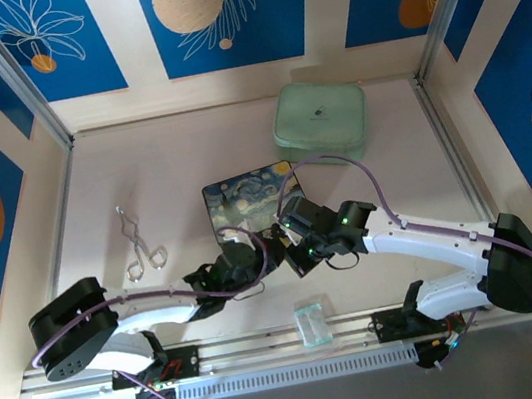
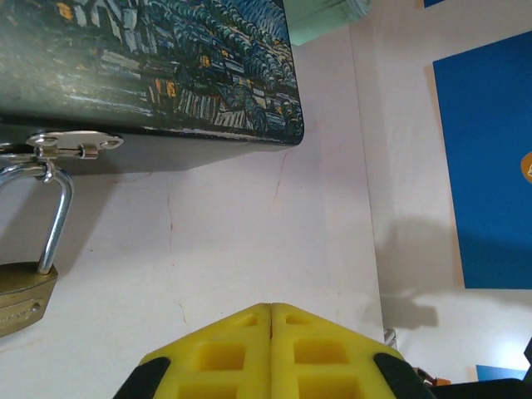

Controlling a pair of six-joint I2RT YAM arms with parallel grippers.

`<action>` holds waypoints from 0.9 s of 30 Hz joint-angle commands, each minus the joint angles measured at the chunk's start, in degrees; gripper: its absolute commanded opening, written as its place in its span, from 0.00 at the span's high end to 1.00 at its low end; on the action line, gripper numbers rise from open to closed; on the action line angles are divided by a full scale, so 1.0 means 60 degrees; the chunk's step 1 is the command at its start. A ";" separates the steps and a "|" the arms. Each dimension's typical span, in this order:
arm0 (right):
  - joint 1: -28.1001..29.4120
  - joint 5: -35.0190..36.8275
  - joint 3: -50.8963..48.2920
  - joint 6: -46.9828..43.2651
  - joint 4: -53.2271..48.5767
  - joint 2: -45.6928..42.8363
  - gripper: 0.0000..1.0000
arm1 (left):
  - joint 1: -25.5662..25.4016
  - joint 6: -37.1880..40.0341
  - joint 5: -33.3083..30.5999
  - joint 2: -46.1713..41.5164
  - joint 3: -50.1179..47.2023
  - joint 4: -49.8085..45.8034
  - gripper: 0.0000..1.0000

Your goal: Unlock a padlock with a key

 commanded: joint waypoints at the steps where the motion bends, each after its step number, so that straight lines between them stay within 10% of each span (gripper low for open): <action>1: -0.0084 0.0224 -0.0035 0.0092 0.0588 -0.0276 1.00 | -0.0088 -0.0059 0.0322 0.0044 0.0137 0.0114 1.00; 6: -0.0168 0.0100 -0.0013 0.0231 0.0753 -0.0201 0.93 | -0.0081 -0.0074 0.0384 0.0001 0.0069 0.0322 1.00; 13: -0.0962 -0.0162 -0.0866 0.1380 0.1710 -0.1766 0.04 | 0.0534 0.0147 0.0346 -0.0783 -0.0263 0.0339 1.00; 21: -0.2952 -0.4569 -0.2603 0.3576 0.5999 -0.3273 0.04 | 0.0989 0.1638 0.0333 -0.2140 -0.0196 0.0595 1.00; 27: -0.3236 -0.5610 -0.3421 0.4801 0.9131 -0.3321 0.10 | 0.1128 0.2466 0.0793 -0.2854 -0.0247 0.1579 1.00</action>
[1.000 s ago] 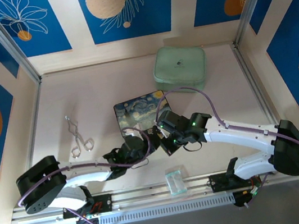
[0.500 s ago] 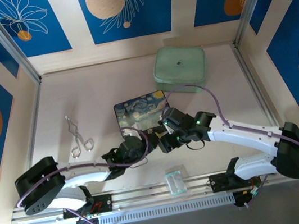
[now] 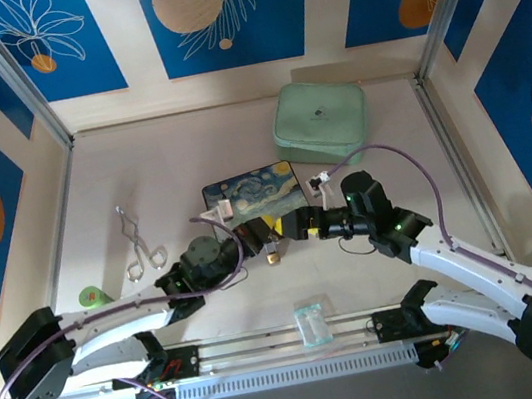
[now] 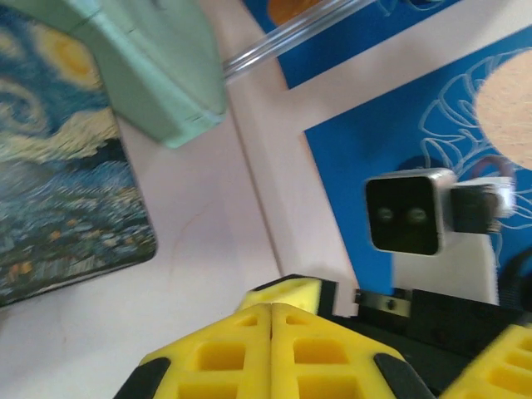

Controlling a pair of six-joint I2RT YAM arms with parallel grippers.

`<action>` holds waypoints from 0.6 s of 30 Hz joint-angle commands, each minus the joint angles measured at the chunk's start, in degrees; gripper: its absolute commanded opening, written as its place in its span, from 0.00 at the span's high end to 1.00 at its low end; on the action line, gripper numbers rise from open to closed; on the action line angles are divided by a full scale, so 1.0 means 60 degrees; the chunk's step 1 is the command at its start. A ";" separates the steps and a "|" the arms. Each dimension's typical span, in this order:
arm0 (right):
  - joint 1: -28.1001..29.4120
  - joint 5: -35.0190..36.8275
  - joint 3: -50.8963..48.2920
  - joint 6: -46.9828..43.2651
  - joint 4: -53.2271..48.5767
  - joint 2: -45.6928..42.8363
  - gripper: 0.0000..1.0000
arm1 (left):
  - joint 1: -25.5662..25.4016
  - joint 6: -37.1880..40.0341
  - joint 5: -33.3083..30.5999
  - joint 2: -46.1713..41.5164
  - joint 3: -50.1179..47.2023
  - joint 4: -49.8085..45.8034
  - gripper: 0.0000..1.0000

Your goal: Unlock a padlock with a key

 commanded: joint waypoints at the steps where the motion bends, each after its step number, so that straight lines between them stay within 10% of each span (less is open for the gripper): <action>1: -0.0054 -0.1342 -0.0298 0.1060 0.2709 -0.0070 0.13 | 0.0130 0.0826 0.0427 -0.0426 -0.0014 0.0896 1.00; 18: 0.0386 -0.1426 -0.1189 0.2136 0.5751 0.0323 0.48 | 0.0134 0.0242 0.0190 0.0116 0.0016 0.2943 1.00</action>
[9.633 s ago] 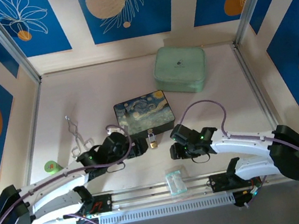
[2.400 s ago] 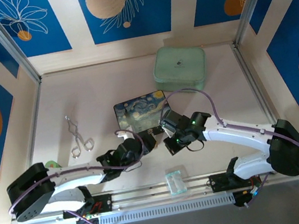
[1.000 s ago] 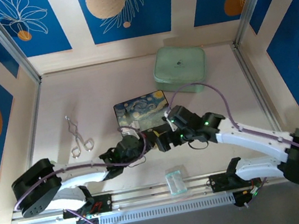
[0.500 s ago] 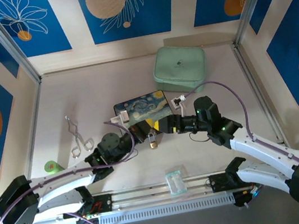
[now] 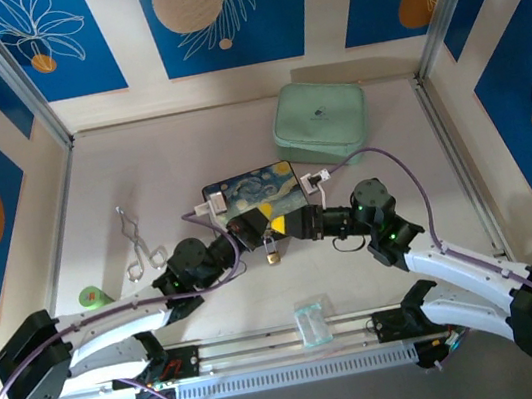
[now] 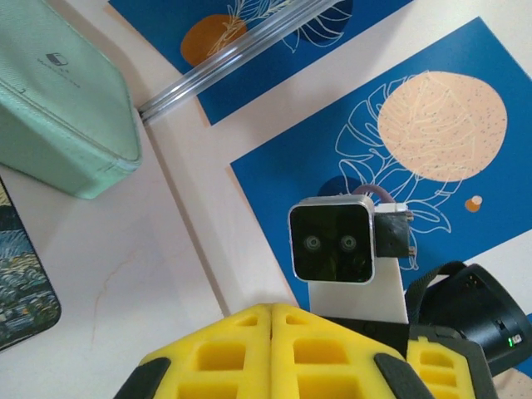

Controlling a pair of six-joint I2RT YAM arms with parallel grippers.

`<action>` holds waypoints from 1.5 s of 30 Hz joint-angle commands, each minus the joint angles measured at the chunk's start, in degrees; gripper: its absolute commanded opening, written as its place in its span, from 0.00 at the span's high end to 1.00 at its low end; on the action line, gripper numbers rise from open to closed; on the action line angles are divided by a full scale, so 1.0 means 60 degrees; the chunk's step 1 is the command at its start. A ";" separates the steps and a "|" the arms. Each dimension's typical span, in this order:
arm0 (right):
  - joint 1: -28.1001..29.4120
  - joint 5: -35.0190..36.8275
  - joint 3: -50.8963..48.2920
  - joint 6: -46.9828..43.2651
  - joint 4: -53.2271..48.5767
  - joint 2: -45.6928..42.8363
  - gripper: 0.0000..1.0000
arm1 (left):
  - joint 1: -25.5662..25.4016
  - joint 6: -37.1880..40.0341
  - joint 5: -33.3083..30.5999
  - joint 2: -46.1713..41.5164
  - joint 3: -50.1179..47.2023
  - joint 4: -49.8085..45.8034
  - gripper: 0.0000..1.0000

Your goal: Unlock a padlock with a key

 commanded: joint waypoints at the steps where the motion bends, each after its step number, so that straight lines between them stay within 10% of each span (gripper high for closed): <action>1: 0.0101 0.0146 -0.0114 0.0239 0.0837 0.0129 0.48 | 0.0072 -0.0166 -0.0160 0.0044 0.0032 0.0867 1.00; 25: -0.0051 0.0414 -0.0655 0.0814 0.1849 0.0358 0.92 | 0.0061 -0.0239 -0.0369 0.0176 -0.0037 0.1144 1.00; 45: -0.0638 0.0285 -0.0743 0.0843 0.1630 0.0643 1.00 | 0.0076 -0.0245 -0.0704 0.0549 0.0018 0.0760 0.89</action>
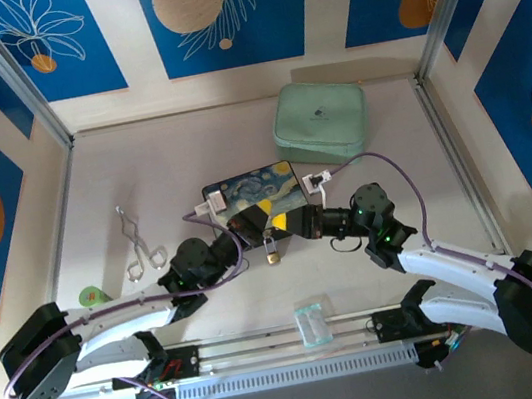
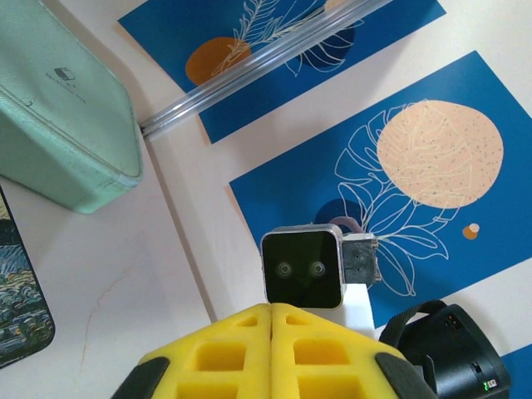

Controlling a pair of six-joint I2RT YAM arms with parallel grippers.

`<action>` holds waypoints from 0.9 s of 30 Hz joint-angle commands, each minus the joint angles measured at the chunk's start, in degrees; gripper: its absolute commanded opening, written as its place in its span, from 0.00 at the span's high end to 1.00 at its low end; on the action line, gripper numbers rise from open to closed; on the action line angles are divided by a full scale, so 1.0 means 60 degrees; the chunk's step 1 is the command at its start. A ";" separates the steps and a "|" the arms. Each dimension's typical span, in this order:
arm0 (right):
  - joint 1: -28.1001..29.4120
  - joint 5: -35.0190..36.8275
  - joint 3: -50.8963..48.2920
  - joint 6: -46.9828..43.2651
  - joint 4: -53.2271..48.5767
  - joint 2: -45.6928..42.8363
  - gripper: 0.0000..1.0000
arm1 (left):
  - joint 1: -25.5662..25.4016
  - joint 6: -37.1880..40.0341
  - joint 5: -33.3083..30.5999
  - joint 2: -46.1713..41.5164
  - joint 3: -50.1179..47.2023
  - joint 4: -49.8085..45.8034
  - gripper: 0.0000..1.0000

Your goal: Unlock a padlock with a key

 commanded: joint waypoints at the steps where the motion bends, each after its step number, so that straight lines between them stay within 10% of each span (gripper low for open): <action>1: -0.0197 0.0202 -0.0091 -0.0031 0.0102 -0.0016 1.00 | 0.0072 -0.0083 -0.0222 0.0105 0.0015 0.0277 0.87; 7: -0.0212 0.0276 -0.0120 -0.0046 -0.0144 -0.0096 1.00 | 0.0072 -0.0181 -0.0335 0.0125 -0.0121 0.0426 0.68; 13: -0.0296 0.0334 -0.0149 -0.0177 -0.0757 -0.0225 1.00 | 0.0076 0.0099 -0.0693 -0.0439 -0.0082 -0.0780 0.01; 23: -0.0504 0.0395 -0.0225 -0.0732 -0.2288 -0.0327 1.00 | 0.0068 0.0865 -0.1076 -0.1601 0.1336 -0.6762 0.01; 27: -0.0577 0.0454 -0.0175 -0.1328 -0.3529 -0.0352 1.00 | 0.0076 0.0693 -0.1073 -0.1814 0.0975 -0.6901 0.01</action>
